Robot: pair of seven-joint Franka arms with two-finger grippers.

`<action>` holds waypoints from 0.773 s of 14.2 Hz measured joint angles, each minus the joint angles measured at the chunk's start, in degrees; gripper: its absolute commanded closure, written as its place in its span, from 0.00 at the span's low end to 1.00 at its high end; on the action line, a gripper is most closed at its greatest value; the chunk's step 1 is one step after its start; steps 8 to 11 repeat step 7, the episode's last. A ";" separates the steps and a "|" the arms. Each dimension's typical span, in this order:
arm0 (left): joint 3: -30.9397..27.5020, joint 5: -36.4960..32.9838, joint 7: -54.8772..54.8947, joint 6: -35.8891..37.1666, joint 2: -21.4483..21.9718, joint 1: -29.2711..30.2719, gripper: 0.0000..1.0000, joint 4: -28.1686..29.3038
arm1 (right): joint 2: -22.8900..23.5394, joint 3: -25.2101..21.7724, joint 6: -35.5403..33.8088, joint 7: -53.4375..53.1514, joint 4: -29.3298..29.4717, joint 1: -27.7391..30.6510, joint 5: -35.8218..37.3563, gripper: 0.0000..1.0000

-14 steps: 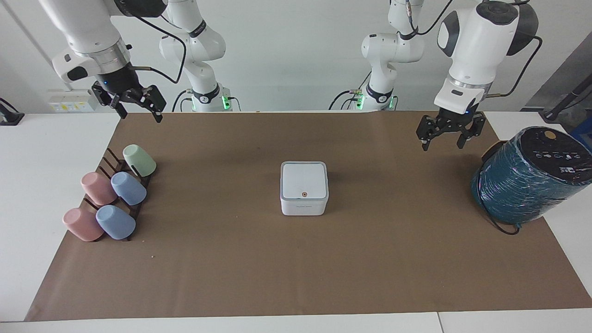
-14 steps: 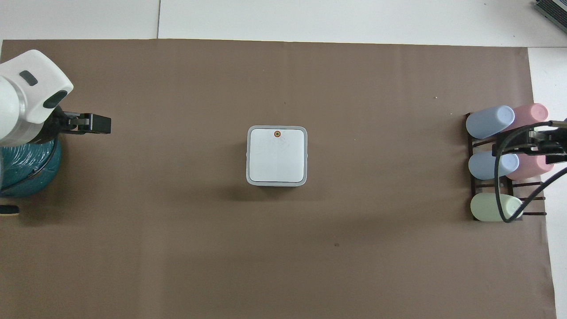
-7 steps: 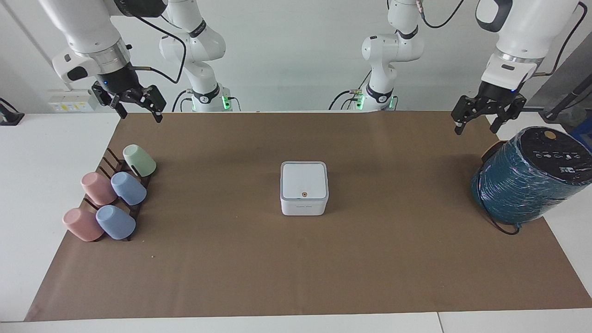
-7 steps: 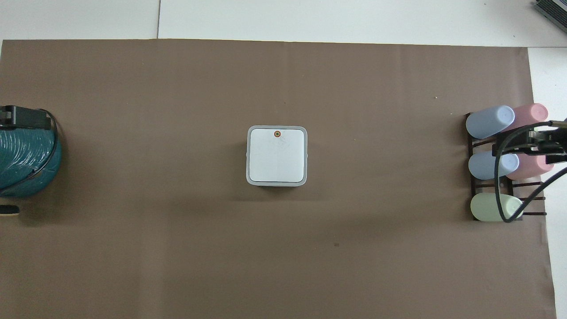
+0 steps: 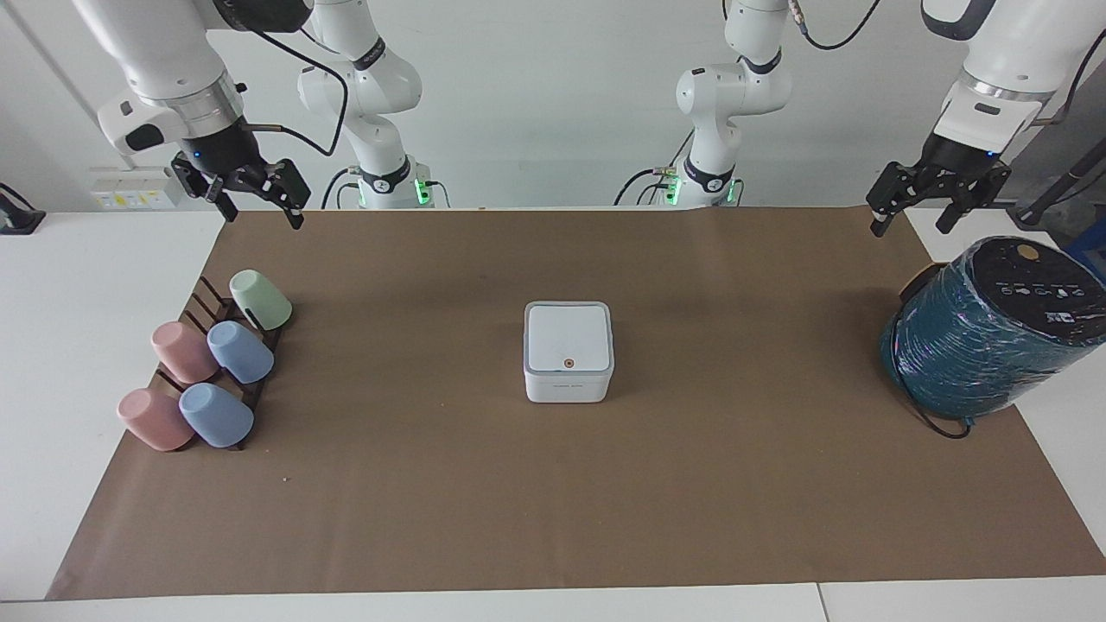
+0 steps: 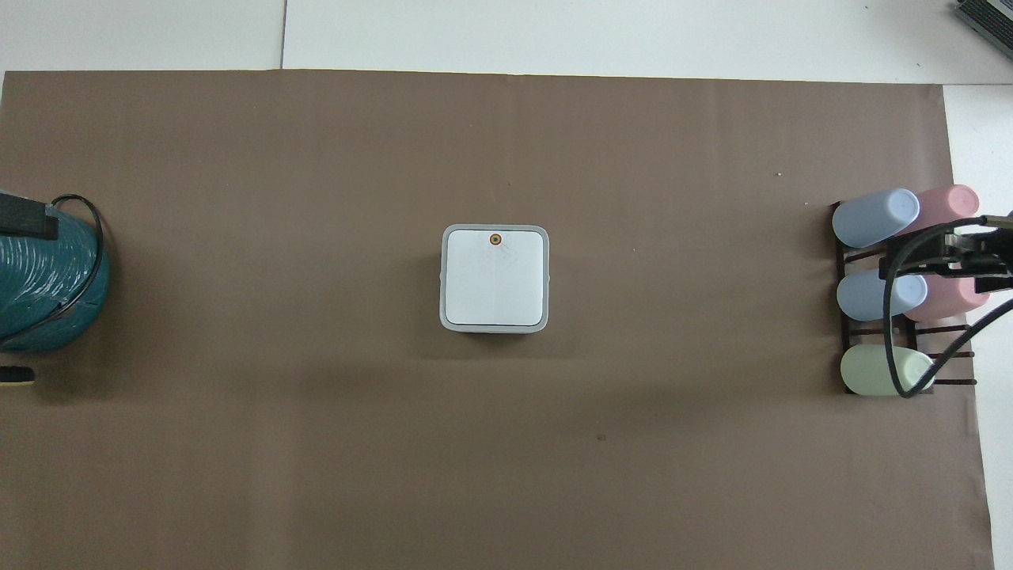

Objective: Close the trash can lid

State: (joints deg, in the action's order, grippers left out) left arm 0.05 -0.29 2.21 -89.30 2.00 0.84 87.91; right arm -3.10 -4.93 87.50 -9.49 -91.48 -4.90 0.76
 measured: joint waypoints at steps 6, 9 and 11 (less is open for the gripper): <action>0.12 0.02 -1.75 1.88 1.86 0.00 0.00 1.97 | 0.00 0.00 0.00 0.00 0.00 0.00 0.00 0.00; 0.12 0.02 -1.76 1.87 1.86 0.00 0.00 2.01 | 0.00 0.00 0.00 0.00 0.00 0.00 0.00 0.00; 0.12 0.02 -1.76 1.87 1.86 0.00 0.00 2.01 | 0.00 0.00 0.00 0.00 0.00 0.00 0.00 0.00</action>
